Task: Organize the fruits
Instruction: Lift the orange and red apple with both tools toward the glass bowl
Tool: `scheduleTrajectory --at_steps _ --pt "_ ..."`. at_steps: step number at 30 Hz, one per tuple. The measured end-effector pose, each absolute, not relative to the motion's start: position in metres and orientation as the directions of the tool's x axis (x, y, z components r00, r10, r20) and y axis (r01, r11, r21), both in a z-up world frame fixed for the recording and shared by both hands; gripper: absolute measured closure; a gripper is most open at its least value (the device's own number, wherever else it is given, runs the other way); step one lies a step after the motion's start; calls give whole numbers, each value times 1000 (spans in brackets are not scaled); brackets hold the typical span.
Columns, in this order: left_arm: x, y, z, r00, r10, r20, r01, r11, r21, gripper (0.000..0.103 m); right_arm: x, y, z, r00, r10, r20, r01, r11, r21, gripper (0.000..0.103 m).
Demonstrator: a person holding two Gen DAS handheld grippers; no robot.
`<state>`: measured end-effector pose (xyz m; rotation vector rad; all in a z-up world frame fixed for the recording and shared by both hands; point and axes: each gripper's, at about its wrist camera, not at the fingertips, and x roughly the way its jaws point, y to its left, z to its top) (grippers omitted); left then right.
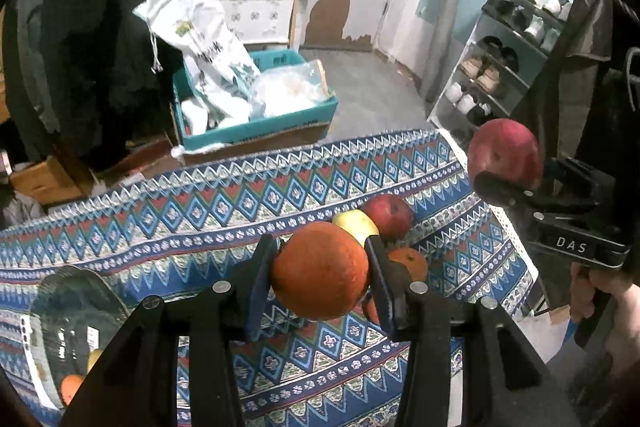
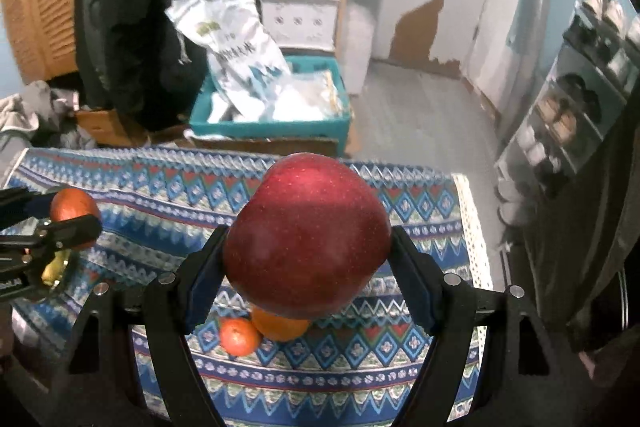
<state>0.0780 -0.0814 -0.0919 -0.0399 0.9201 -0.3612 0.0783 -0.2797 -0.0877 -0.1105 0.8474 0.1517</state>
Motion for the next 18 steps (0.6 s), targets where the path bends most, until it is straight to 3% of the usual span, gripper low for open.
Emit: scheduleTrajectory --at_steps 18 --pt "49 -39 -48 632 -312 -710 263 947 -182 57 54 -219 -35 700 210 -683 -309 951 -25 26"
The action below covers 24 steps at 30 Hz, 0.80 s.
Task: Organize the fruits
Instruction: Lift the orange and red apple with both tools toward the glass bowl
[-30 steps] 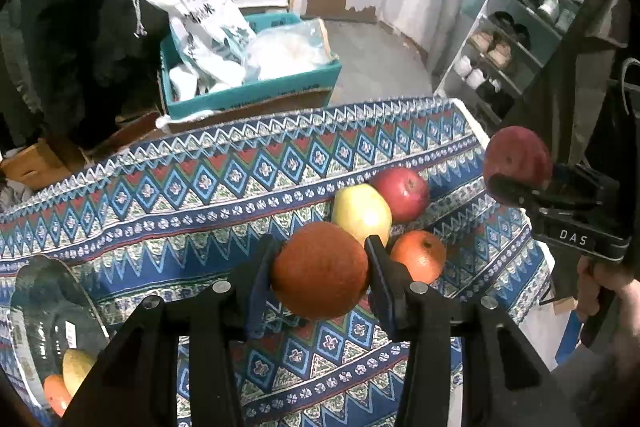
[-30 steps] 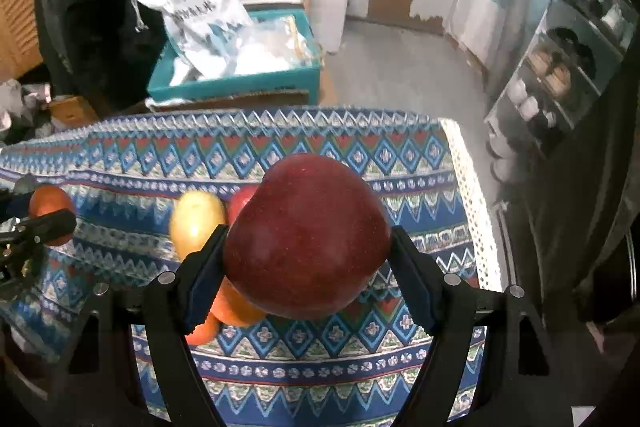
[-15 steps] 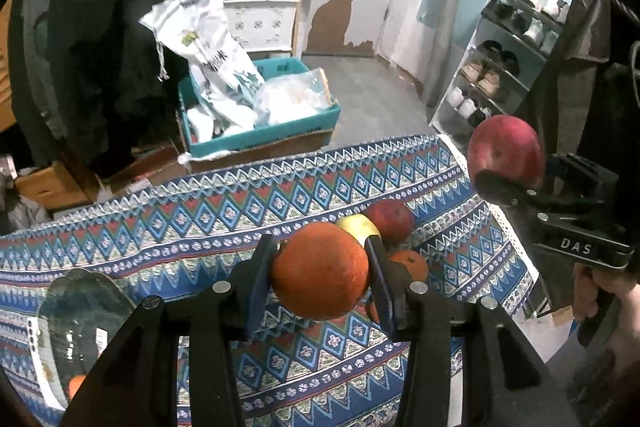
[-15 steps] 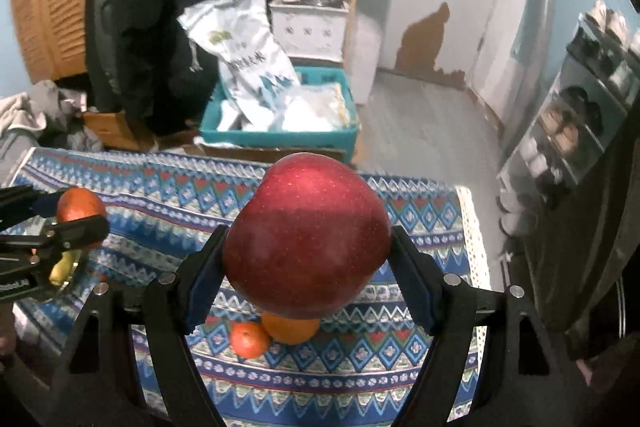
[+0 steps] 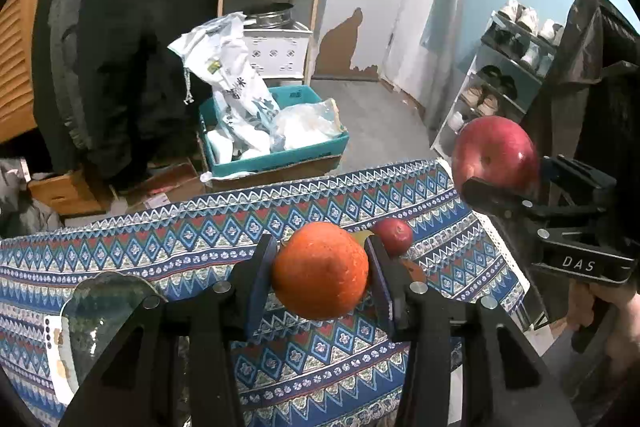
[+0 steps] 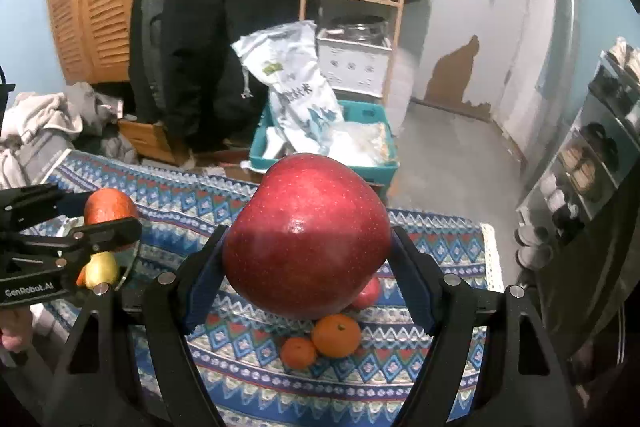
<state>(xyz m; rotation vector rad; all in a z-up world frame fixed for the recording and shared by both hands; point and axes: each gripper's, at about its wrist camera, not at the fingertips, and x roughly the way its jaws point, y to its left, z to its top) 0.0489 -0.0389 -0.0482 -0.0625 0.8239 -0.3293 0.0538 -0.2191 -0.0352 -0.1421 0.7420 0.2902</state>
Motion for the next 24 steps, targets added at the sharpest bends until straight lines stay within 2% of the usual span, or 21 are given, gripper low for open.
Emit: scheduleTrajectory --at_steps 24 --pt "26 64 -36 693 -206 -691 96 976 -195 57 59 -110 -18 656 350 -668 -465 885 7 26"
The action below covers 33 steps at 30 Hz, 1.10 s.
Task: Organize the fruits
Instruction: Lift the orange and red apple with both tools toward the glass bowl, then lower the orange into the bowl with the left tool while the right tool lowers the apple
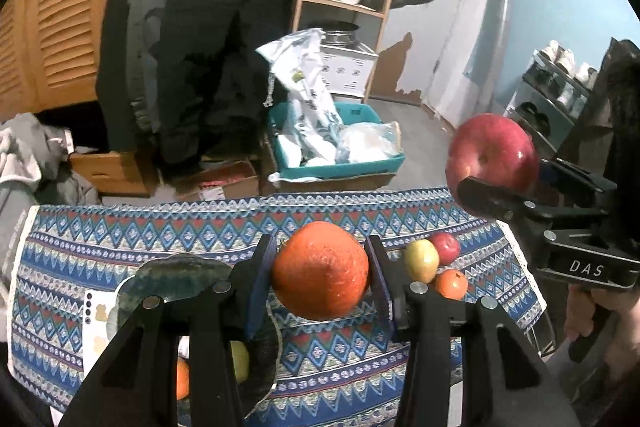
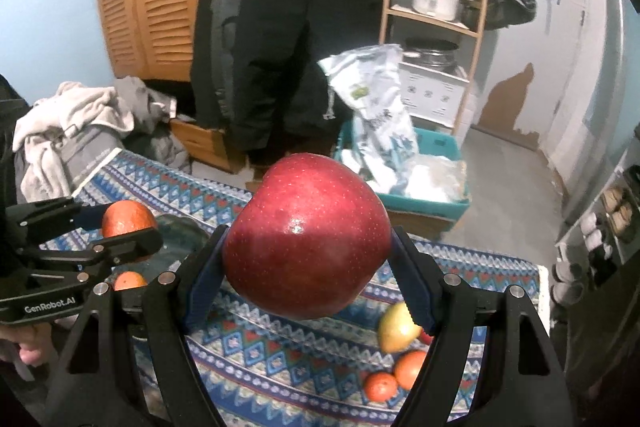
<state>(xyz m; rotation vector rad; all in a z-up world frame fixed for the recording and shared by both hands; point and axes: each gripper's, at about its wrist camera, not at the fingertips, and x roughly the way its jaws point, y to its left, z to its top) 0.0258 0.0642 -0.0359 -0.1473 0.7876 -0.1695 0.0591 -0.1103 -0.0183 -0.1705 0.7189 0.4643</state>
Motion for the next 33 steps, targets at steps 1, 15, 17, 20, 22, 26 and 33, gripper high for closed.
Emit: scheduleTrajectory --at_steps 1,15,17,20,22,26,33 --pt "25 69 -36 695 -201 -691 88 977 -196 57 60 -103 -18 652 356 -670 -475 880 6 26" --pt "15 139 -54 688 -139 -712 -42 972 -231 57 69 -29 -30 581 418 -698 -561 827 29 26" --pt "14 147 -56 690 -127 -713 -60 971 -231 57 70 -15 -34 572 422 -703 -575 818 24 26" --pt "12 162 -63 683 -110 -723 -92 968 -234 57 72 0 -39 556 431 -711 -590 807 28 26" --pt "12 170 -69 674 -105 -731 -112 964 -241 57 74 10 -44 542 437 -718 -601 798 32 26" --pt "13 186 -82 654 -81 -752 -154 959 -237 57 81 29 -56 497 462 -734 -621 780 70 26" --pt "14 214 -113 610 -37 -792 -234 946 -225 57 88 63 -90 427 464 -776 -648 755 95 26"
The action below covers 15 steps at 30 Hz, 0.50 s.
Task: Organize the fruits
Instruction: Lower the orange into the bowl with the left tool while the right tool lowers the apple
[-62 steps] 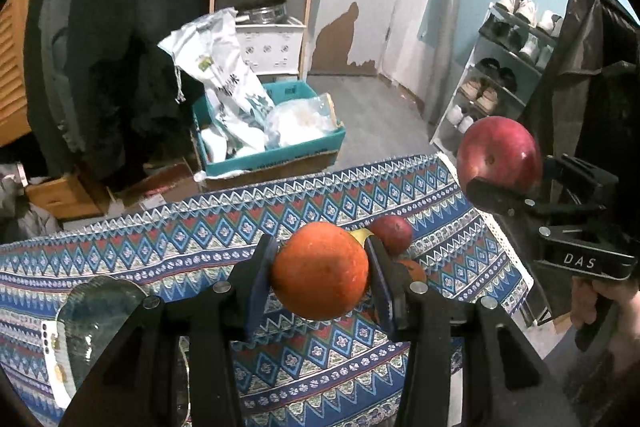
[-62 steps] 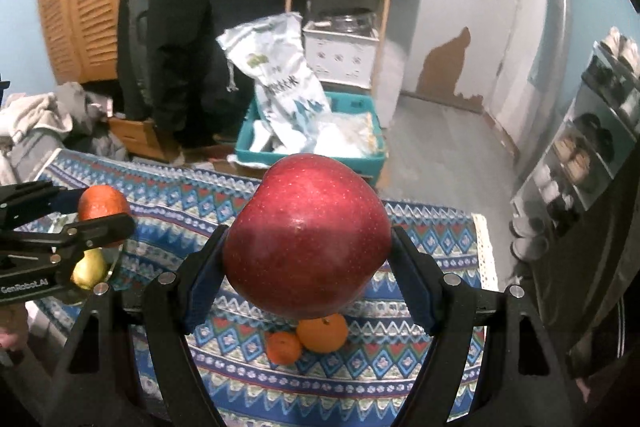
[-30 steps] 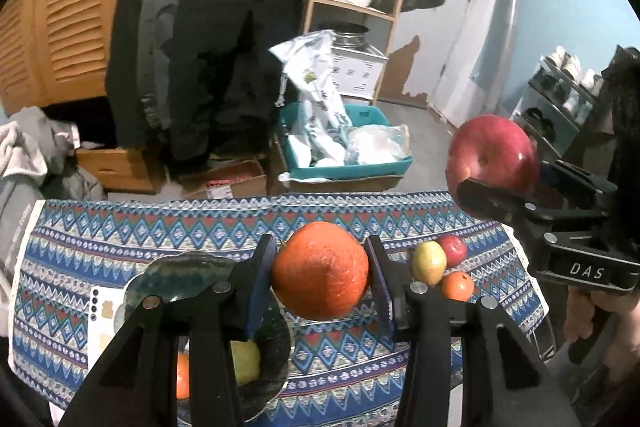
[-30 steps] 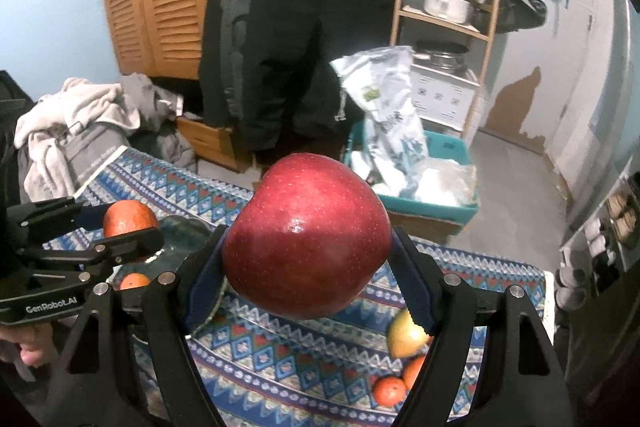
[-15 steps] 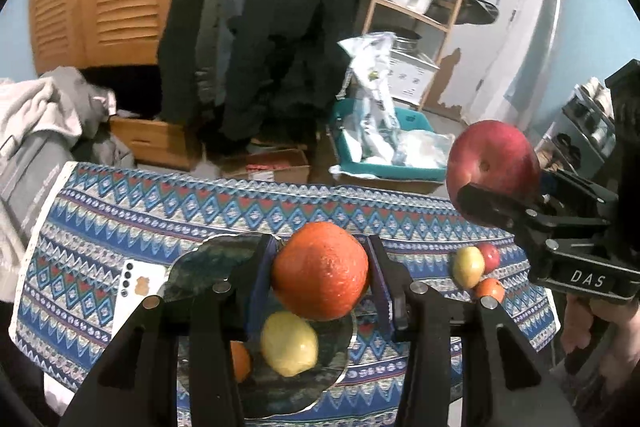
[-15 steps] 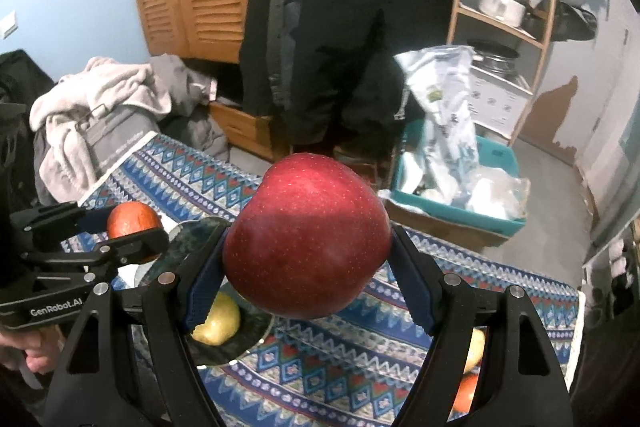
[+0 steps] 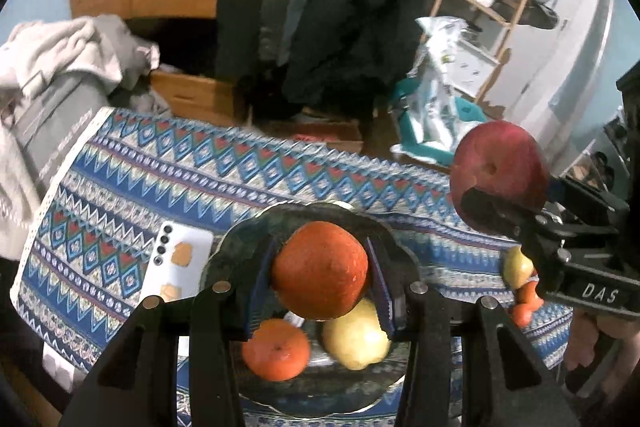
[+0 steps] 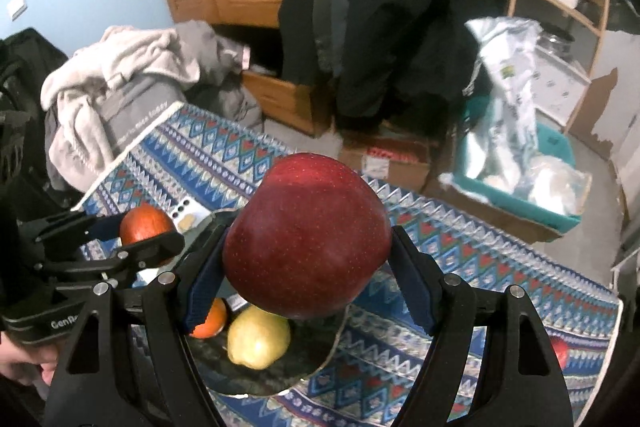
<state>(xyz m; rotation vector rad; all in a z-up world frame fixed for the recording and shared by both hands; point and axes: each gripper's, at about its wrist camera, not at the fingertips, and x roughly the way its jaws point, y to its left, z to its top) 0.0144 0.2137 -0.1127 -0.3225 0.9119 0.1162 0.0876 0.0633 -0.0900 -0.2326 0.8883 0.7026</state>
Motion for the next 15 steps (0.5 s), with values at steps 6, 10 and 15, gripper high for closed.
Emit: scheduleTrajectory --at_steps 6,10,15 --pt "14 237 -139 566 -24 -824 -306 922 -237 57 94 82 -129 347 451 -822 -657 743 130 26" --pt "15 244 -153 538 -5 -843 -339 914 -222 57 94 91 -150 303 442 -844 -664 733 145 26" --pt "16 244 -172 495 7 -869 -354 915 -195 57 92 100 -169 265 421 -867 -672 726 147 26"
